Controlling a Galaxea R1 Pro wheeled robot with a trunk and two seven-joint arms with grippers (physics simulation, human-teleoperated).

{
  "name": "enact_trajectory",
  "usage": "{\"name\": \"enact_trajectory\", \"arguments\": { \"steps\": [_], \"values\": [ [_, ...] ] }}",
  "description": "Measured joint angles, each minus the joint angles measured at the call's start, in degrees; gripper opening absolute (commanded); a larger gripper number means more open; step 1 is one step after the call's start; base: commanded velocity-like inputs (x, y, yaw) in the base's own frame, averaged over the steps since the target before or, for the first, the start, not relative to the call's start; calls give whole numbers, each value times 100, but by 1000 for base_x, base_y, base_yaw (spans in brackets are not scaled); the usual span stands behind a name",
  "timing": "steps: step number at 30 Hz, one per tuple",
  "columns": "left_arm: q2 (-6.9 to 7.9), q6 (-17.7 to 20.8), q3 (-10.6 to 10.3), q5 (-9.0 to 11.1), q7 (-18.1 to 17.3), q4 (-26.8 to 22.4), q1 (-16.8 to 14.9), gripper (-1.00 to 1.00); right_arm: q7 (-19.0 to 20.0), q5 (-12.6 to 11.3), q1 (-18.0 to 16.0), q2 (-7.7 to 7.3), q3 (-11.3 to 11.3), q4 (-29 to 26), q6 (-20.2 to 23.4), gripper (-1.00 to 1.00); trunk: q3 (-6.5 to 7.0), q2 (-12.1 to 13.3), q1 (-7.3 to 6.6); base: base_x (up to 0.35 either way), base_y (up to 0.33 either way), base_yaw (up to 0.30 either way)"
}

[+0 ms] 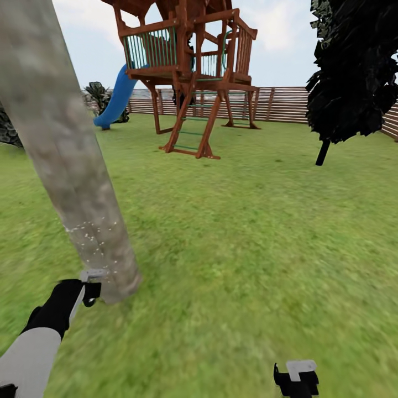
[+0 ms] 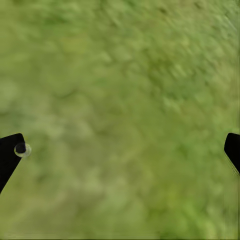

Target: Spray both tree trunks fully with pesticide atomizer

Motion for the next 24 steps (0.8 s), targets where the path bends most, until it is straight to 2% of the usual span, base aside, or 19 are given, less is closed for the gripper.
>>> {"name": "enact_trajectory", "arguments": {
  "steps": [3,6,17,24],
  "values": [
    [-37,-11,2,-61,256,10,6,-100,0,-6,0,-3,1,-6,0,100,0,0,0,141,-245,0],
    [-145,-139,-17,2,584,143,130,-100,-1,-15,-1,-4,0,-6,0,100,0,0,1,96,-264,15],
    [-161,-307,-6,-8,621,172,151,-100,-9,-16,-1,6,1,-4,0,100,0,0,1,48,-270,244],
    [-136,-309,9,-29,628,172,149,-100,-1,-9,0,-3,1,-6,0,100,0,0,0,139,-271,35]
  ]
}}
